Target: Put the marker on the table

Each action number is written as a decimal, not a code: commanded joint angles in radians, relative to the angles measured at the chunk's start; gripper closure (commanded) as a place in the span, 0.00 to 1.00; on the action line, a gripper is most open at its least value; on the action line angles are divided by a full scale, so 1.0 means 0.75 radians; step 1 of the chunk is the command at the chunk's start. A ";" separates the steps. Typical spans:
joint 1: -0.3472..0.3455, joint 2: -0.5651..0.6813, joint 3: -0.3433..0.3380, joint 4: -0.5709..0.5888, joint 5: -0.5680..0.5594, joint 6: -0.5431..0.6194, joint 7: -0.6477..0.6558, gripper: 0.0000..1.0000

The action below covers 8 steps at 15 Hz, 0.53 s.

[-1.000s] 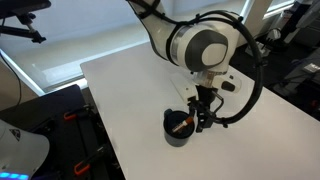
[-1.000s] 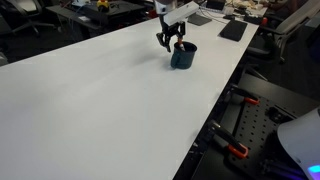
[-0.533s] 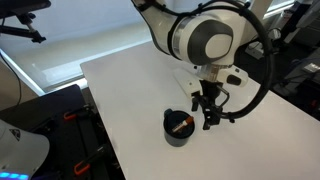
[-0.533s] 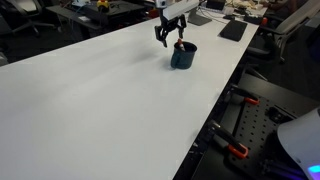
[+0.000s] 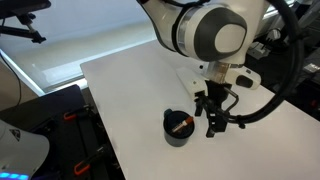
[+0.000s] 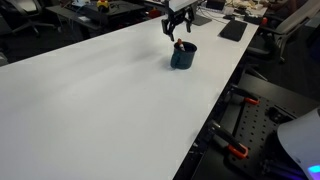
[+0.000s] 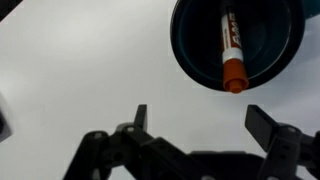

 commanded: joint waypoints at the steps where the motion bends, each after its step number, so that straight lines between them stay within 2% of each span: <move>1: -0.003 0.005 0.003 0.005 0.000 -0.003 -0.001 0.00; 4: 0.000 0.011 0.005 0.005 0.000 -0.003 -0.001 0.00; 8: 0.001 -0.004 0.036 0.036 0.071 -0.025 -0.002 0.00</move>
